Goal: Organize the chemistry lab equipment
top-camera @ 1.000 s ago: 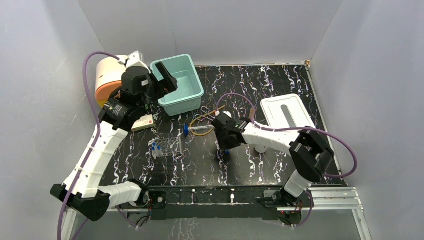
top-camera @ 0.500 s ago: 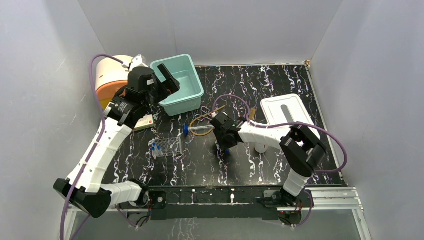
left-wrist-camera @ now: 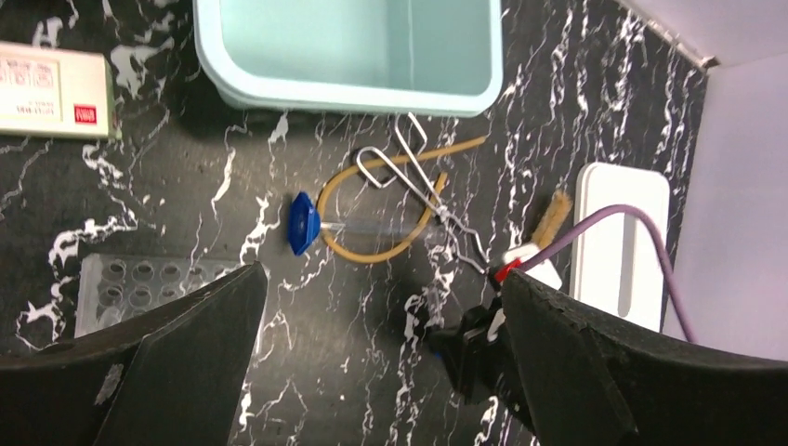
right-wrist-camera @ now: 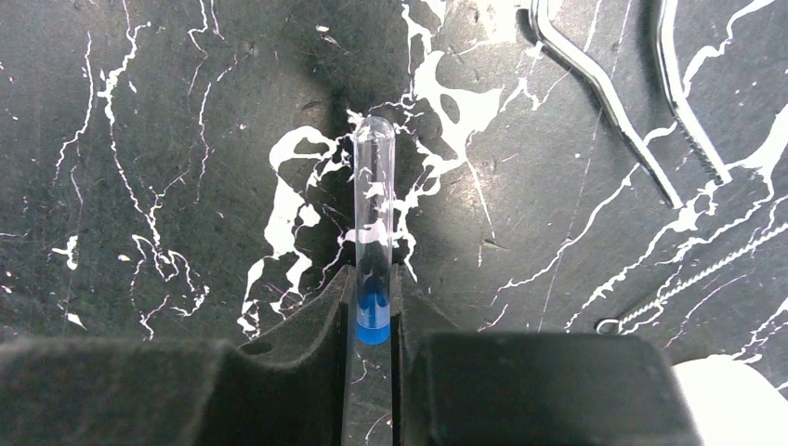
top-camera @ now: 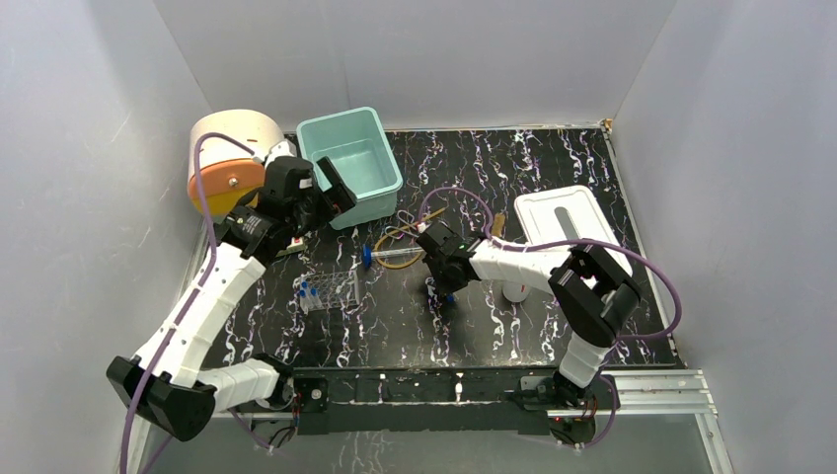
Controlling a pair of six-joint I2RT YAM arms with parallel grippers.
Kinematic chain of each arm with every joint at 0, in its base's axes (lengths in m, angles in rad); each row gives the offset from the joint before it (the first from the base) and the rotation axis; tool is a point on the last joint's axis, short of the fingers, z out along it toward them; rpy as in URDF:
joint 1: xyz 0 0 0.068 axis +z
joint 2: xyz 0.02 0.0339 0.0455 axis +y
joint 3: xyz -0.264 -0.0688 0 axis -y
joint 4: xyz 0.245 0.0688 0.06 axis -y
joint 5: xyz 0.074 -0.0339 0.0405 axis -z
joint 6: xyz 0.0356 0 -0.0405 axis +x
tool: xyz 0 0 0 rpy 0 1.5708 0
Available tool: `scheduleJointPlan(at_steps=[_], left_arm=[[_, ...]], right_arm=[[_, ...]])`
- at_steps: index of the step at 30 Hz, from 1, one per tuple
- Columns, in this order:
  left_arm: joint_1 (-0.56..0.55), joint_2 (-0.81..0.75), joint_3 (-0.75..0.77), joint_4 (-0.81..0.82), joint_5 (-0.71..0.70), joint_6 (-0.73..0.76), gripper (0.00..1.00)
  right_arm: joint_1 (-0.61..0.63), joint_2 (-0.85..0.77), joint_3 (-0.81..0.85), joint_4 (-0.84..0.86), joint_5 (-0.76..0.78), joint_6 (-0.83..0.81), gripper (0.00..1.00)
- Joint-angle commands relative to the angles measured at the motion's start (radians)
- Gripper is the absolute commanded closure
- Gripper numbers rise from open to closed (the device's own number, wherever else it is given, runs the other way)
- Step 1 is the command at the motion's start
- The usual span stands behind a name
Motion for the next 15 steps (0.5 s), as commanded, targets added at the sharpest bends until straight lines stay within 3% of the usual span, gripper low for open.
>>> scheduleJointPlan(at_steps=[1,9,15], left_arm=[[0.0,-0.036,-0.048,-0.021,0.069,-0.037,0.02],[0.02,-0.019,-0.121,0.014,0.222,-0.069,0.02],[0.164,-0.037,-0.223,0.171,0.533,-0.12,0.04]], right_arm=[[-0.006,0.003,0.018,-0.01,0.054,-0.031,0.82],[-0.006,-0.17,0.059,0.092,-0.088,-0.118,0.81],[-0.009,-0.281,0.082,0.188,-0.28,-0.111,0.81]])
